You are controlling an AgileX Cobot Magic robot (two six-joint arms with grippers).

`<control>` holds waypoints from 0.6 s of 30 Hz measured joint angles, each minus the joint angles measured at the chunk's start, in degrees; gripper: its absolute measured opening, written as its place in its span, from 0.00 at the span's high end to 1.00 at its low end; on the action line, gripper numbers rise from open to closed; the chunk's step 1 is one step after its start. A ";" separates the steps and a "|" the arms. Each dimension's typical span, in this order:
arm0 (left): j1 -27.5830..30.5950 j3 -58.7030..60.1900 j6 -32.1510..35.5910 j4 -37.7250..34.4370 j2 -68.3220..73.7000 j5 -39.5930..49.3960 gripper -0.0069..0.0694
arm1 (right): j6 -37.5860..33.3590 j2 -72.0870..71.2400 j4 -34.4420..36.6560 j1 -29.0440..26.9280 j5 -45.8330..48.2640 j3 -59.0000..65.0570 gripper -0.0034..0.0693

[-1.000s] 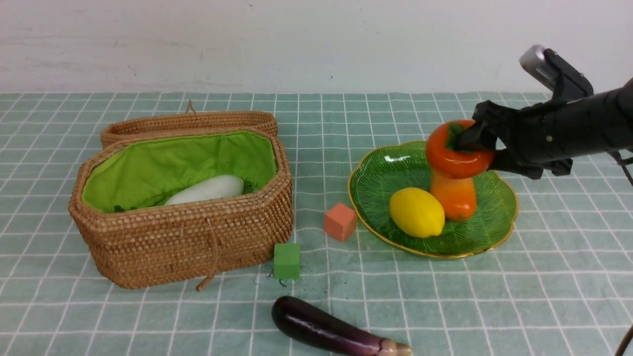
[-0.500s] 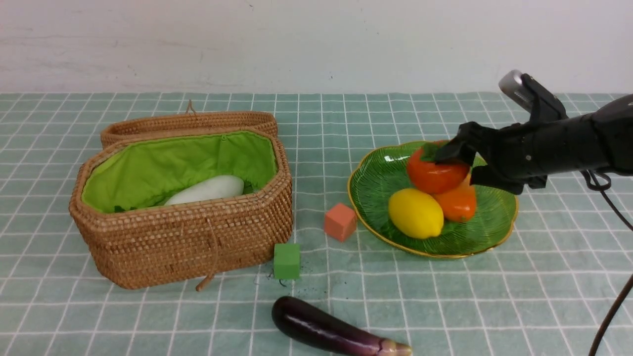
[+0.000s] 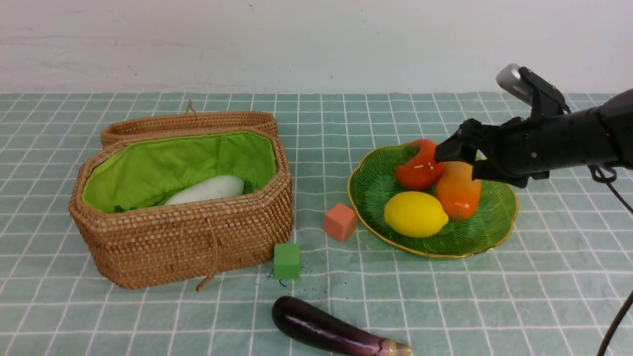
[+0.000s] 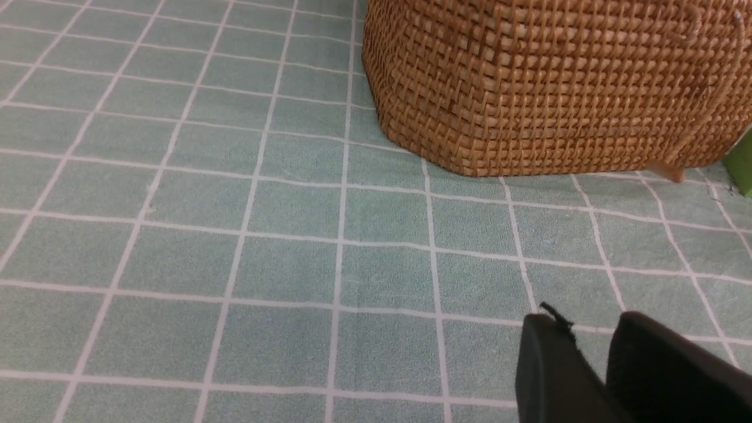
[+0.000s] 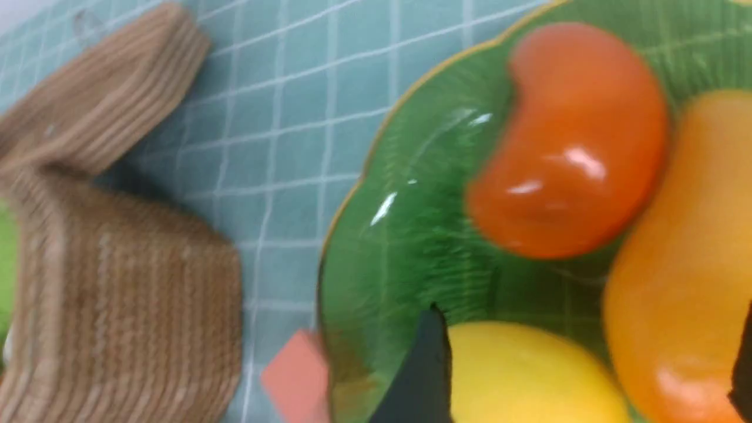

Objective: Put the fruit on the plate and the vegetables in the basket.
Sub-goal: Grab an eggplant with your right arm and place it in the basket on the left.

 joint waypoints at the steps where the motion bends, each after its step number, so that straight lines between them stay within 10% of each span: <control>1: 0.00 0.00 0.00 0.00 0.00 0.00 0.70 | -1.18 -1.05 -0.77 0.00 2.13 0.00 0.08; 7: 0.00 0.00 0.00 0.00 0.00 0.00 0.69 | -4.36 -6.67 -10.48 4.07 13.77 0.00 0.09; 18: 0.00 0.00 0.00 0.00 0.00 0.00 0.68 | -3.89 -4.80 -30.80 32.13 12.35 0.00 0.15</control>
